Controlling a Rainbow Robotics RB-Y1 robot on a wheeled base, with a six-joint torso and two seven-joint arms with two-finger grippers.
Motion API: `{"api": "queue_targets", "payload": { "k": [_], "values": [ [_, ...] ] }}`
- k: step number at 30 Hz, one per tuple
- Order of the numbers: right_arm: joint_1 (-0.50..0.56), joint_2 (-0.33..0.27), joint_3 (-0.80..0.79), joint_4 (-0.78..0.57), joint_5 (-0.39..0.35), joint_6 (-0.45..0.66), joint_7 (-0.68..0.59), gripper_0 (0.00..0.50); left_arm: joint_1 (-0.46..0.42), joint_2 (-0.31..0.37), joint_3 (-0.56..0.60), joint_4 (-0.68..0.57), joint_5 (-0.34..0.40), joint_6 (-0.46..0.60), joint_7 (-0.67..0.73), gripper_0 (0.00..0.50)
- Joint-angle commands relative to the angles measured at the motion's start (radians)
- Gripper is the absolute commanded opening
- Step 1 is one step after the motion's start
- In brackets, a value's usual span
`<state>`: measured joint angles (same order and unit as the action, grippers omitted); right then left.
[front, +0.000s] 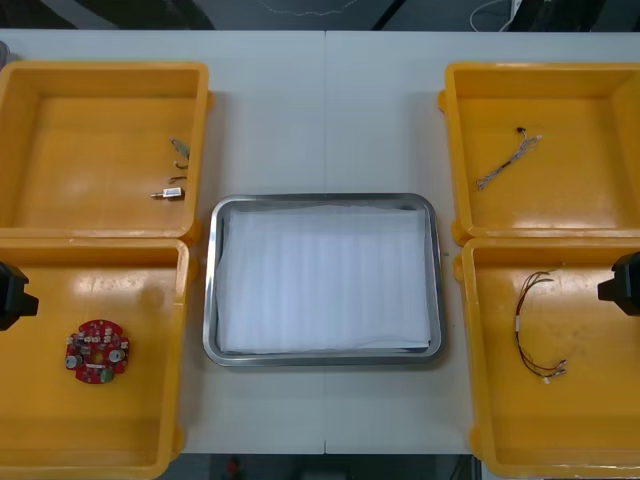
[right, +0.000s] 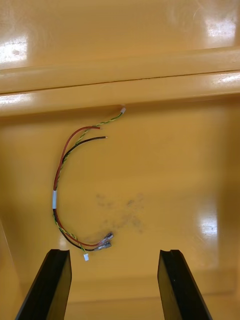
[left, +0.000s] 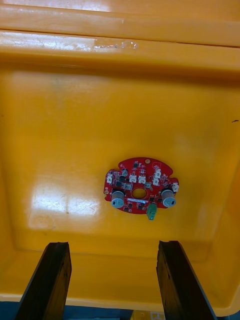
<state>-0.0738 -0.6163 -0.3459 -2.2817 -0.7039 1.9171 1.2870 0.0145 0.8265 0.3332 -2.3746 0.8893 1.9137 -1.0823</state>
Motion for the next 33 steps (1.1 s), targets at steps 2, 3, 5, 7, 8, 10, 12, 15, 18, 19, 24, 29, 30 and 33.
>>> {"api": "queue_targets", "payload": {
  "k": [2, 3, 5, 7, 8, 10, 12, 15, 18, 19, 24, 29, 30, 33],
  "values": [
    [0.017, -0.031, -0.011, -0.010, -0.008, 0.003, -0.009, 0.500, 0.016, 0.040, 0.030, -0.005, 0.006, 0.006, -0.087, 0.500],
    [0.017, -0.031, -0.011, -0.010, -0.008, 0.003, -0.009, 0.500, 0.016, 0.040, 0.030, -0.005, 0.006, 0.006, -0.087, 0.500],
    [0.017, -0.031, -0.011, -0.010, -0.008, 0.003, -0.009, 0.500, 0.016, 0.040, 0.030, -0.005, 0.006, 0.006, -0.087, 0.500],
    [0.017, -0.031, -0.011, -0.010, -0.008, 0.003, -0.009, 0.500, 0.016, 0.040, 0.030, -0.005, 0.006, 0.006, -0.087, 0.500],
    [0.017, -0.031, -0.011, -0.010, -0.008, 0.003, -0.009, 0.500, 0.016, 0.040, 0.030, -0.005, 0.006, 0.006, -0.087, 0.500],
    [0.017, -0.031, -0.011, -0.010, -0.008, 0.003, -0.009, 0.500, 0.036, -0.003, 0.017, 0.008, 0.010, 0.006, -0.088, 0.500],
    [0.017, -0.031, -0.011, -0.010, -0.008, 0.003, -0.009, 0.500, 0.032, -0.003, 0.021, 0.008, 0.010, 0.006, -0.091, 0.500],
    [0.017, -0.031, -0.011, -0.010, -0.008, 0.003, -0.009, 0.500, 0.032, -0.003, 0.020, 0.008, 0.008, 0.001, -0.096, 0.500],
    [0.022, -0.026, -0.011, -0.007, -0.008, 0.003, -0.009, 0.500, 0.039, -0.001, 0.020, 0.008, 0.008, -0.008, -0.102, 0.500],
    [0.023, -0.022, -0.013, -0.007, -0.008, 0.003, -0.011, 0.500, 0.045, -0.003, 0.021, 0.008, 0.008, -0.018, -0.103, 0.500],
    [0.032, -0.022, -0.018, -0.038, -0.016, 0.003, -0.020, 0.500, 0.087, -0.001, 0.020, 0.008, 0.010, -0.081, -0.123, 0.500],
    [0.035, -0.005, -0.015, -0.061, -0.003, 0.003, -0.040, 0.500, 0.137, 0.000, 0.015, 0.008, 0.019, -0.153, -0.148, 0.500],
    [0.039, 0.001, -0.011, -0.071, 0.006, 0.003, -0.046, 0.500, 0.151, 0.002, 0.009, 0.009, 0.017, -0.171, -0.154, 0.500],
    [0.048, 0.020, 0.013, -0.099, 0.040, 0.003, -0.058, 0.500, 0.182, 0.009, -0.011, 0.011, 0.008, -0.219, -0.165, 0.500]
  ]
}}
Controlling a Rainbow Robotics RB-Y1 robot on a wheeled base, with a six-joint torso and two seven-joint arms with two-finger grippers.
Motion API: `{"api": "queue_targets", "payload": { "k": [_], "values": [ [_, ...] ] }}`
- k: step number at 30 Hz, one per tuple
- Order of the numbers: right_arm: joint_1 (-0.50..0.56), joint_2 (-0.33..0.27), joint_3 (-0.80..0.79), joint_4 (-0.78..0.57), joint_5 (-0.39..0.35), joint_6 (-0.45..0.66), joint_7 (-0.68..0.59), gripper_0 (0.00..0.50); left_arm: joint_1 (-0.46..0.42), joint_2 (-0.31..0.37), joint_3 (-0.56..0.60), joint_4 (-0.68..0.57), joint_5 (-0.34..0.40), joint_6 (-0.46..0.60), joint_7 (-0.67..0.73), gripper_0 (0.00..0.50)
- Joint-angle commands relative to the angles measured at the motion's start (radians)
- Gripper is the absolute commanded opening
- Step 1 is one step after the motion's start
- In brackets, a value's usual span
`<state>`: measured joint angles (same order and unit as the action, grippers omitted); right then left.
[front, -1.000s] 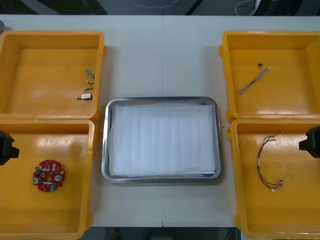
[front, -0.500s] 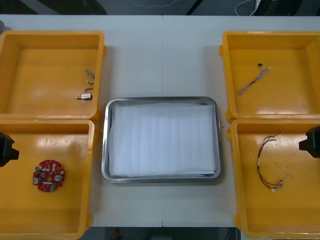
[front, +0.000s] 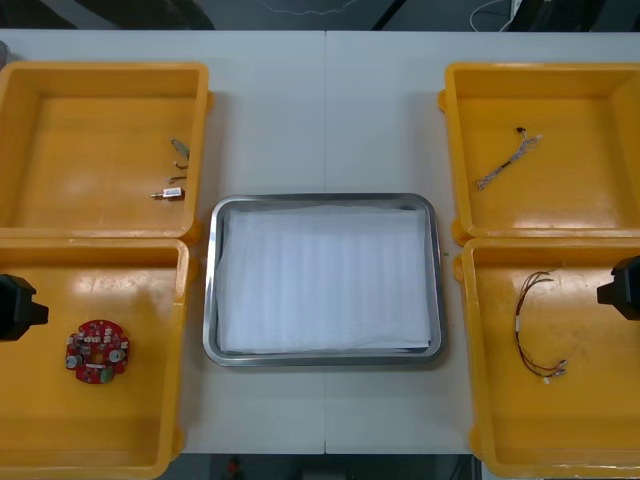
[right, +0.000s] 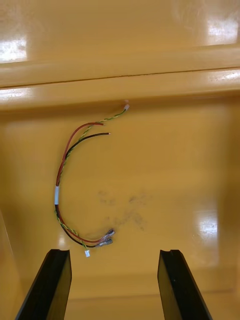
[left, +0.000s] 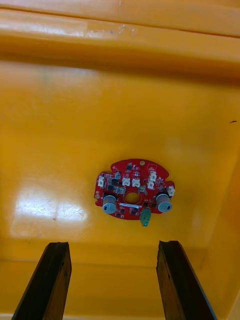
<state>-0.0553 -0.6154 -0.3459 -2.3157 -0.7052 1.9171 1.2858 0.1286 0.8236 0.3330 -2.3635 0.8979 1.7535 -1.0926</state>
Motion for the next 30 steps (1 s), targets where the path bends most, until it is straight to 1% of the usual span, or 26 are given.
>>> {"api": "queue_targets", "payload": {
  "k": [1, 4, 5, 11, 14, 16, 20, 23, 30],
  "values": [
    [0.035, 0.029, 0.028, -0.076, 0.066, 0.003, -0.062, 0.500, 0.079, 0.017, -0.022, 0.001, -0.010, -0.075, -0.158, 0.500],
    [0.043, 0.054, 0.056, -0.094, 0.113, 0.003, -0.075, 0.500, 0.098, 0.019, -0.039, 0.006, -0.025, -0.103, -0.164, 0.500],
    [0.043, 0.071, 0.064, -0.099, 0.133, 0.003, -0.083, 0.500, 0.106, 0.019, -0.045, 0.013, -0.025, -0.117, -0.168, 0.500],
    [0.049, 0.135, 0.068, -0.097, 0.147, 0.003, -0.106, 0.500, 0.120, 0.019, -0.077, 0.075, -0.020, -0.167, -0.191, 0.500],
    [0.060, 0.151, 0.087, -0.097, 0.147, 0.003, -0.115, 0.500, 0.125, 0.019, -0.095, 0.099, -0.027, -0.192, -0.204, 0.500],
    [0.072, 0.155, 0.111, -0.099, 0.155, 0.003, -0.125, 0.500, 0.137, 0.019, -0.108, 0.106, -0.036, -0.218, -0.211, 0.500],
    [0.086, 0.155, 0.159, -0.097, 0.202, 0.003, -0.135, 0.500, 0.161, 0.019, -0.127, 0.107, -0.048, -0.253, -0.219, 0.500],
    [0.088, 0.155, 0.193, -0.091, 0.228, -0.021, -0.148, 0.500, 0.177, 0.019, -0.141, 0.110, -0.059, -0.270, -0.224, 0.500],
    [0.089, 0.157, 0.268, -0.071, 0.247, -0.110, -0.264, 0.500, 0.184, 0.019, -0.184, 0.148, -0.083, -0.332, -0.237, 0.500]
  ]
}}
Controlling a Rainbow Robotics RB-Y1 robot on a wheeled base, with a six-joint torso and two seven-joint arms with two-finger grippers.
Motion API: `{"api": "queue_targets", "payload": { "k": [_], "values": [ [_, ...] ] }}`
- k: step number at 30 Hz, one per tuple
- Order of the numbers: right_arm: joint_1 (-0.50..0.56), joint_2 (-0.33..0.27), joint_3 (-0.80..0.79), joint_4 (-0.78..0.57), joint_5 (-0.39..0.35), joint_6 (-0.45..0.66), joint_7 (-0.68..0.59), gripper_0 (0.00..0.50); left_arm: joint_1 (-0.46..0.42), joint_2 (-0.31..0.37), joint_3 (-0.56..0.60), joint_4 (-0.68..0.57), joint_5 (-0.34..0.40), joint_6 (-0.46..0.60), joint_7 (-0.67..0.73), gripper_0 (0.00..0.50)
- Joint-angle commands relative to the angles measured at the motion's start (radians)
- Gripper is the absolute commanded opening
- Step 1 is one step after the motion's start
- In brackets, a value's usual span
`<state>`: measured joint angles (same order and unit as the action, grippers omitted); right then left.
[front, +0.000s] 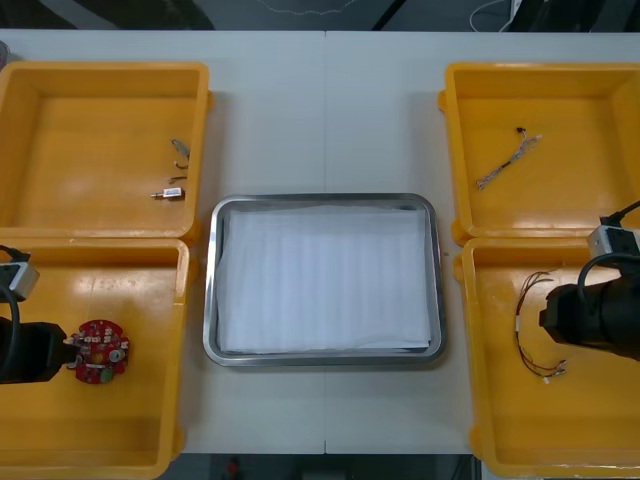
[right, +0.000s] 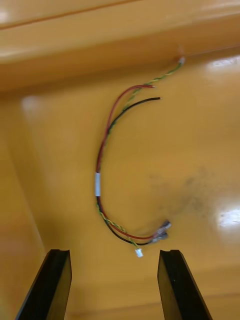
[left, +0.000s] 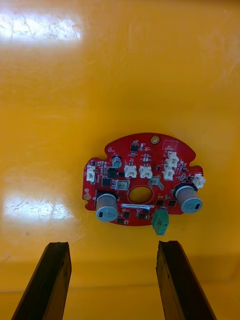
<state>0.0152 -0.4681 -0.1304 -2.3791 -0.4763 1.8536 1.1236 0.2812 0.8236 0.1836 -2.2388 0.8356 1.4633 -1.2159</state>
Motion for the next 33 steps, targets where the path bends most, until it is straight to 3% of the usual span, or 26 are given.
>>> {"api": "queue_targets", "payload": {
  "k": [1, 15, 21, 33],
  "values": [
    [0.019, 0.009, 0.058, -0.005, 0.021, -0.053, -0.105, 0.500, 0.032, 0.019, -0.036, 0.028, -0.023, -0.047, -0.116, 0.500],
    [0.020, 0.009, 0.110, 0.130, 0.042, -0.211, -0.096, 0.500, 0.032, 0.019, -0.098, 0.088, -0.058, -0.124, -0.140, 0.500],
    [0.037, 0.000, 0.167, 0.170, 0.104, -0.286, -0.091, 0.500, 0.033, 0.019, -0.124, 0.108, -0.076, -0.153, -0.142, 0.500],
    [0.083, -0.029, 0.202, 0.173, 0.084, -0.343, -0.085, 0.500, 0.032, 0.019, -0.158, 0.137, -0.107, -0.199, -0.145, 0.500]
  ]
}}
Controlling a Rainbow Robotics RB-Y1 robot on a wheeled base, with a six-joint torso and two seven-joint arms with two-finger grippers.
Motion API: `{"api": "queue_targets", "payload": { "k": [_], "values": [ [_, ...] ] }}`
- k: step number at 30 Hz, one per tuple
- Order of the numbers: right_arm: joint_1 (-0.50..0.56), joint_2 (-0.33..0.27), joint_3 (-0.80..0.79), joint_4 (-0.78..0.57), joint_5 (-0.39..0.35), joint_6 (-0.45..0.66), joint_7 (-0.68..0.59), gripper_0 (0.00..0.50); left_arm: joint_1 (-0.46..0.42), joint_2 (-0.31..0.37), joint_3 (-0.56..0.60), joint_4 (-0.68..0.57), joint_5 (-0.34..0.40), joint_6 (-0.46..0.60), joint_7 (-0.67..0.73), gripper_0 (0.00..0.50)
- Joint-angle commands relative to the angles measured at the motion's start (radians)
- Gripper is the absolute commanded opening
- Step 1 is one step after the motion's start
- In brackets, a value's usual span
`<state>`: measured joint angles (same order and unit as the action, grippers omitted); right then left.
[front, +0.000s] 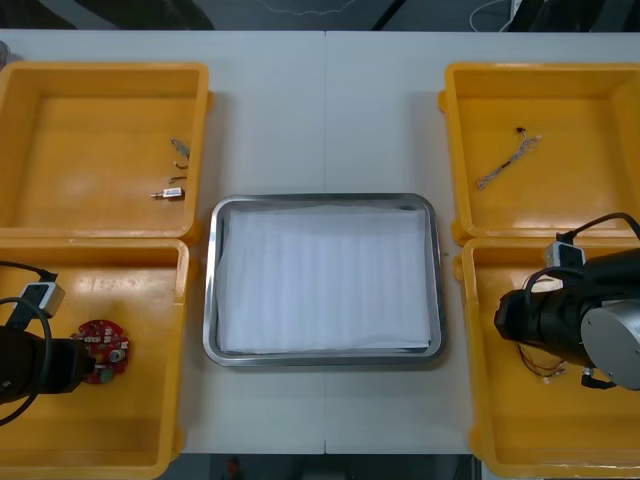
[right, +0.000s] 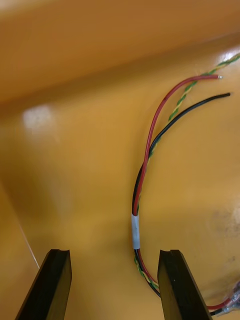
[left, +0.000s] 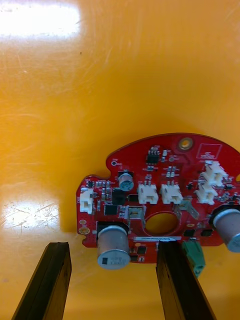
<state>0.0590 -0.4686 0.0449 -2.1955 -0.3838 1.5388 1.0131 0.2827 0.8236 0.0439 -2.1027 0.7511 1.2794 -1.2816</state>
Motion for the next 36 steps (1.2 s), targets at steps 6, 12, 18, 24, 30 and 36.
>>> {"api": "queue_targets", "payload": {
  "k": [6, 12, 18, 24, 30, 36],
  "values": [
    [0.047, -0.044, 0.041, 0.050, -0.014, -0.092, 0.032, 0.500, 0.030, 0.019, -0.024, 0.001, -0.030, -0.017, -0.077, 0.500],
    [0.048, -0.044, 0.059, 0.082, 0.020, -0.126, 0.039, 0.500, 0.030, 0.019, -0.036, 0.003, -0.045, -0.029, -0.074, 0.481],
    [0.058, -0.054, 0.069, 0.091, 0.022, -0.128, 0.039, 0.500, 0.029, 0.019, -0.042, 0.003, -0.055, -0.031, -0.073, 0.265],
    [0.062, -0.058, 0.072, 0.091, 0.017, -0.128, 0.041, 0.174, 0.024, 0.019, -0.041, 0.001, -0.053, -0.031, -0.070, 0.000],
    [0.062, -0.058, 0.078, 0.091, 0.031, -0.128, 0.044, 0.000, 0.007, 0.019, -0.021, -0.010, -0.045, -0.005, -0.068, 0.000],
    [0.062, -0.062, 0.078, 0.074, 0.045, -0.117, 0.045, 0.000, -0.022, 0.019, 0.045, -0.085, -0.027, 0.130, -0.065, 0.000]
  ]
}}
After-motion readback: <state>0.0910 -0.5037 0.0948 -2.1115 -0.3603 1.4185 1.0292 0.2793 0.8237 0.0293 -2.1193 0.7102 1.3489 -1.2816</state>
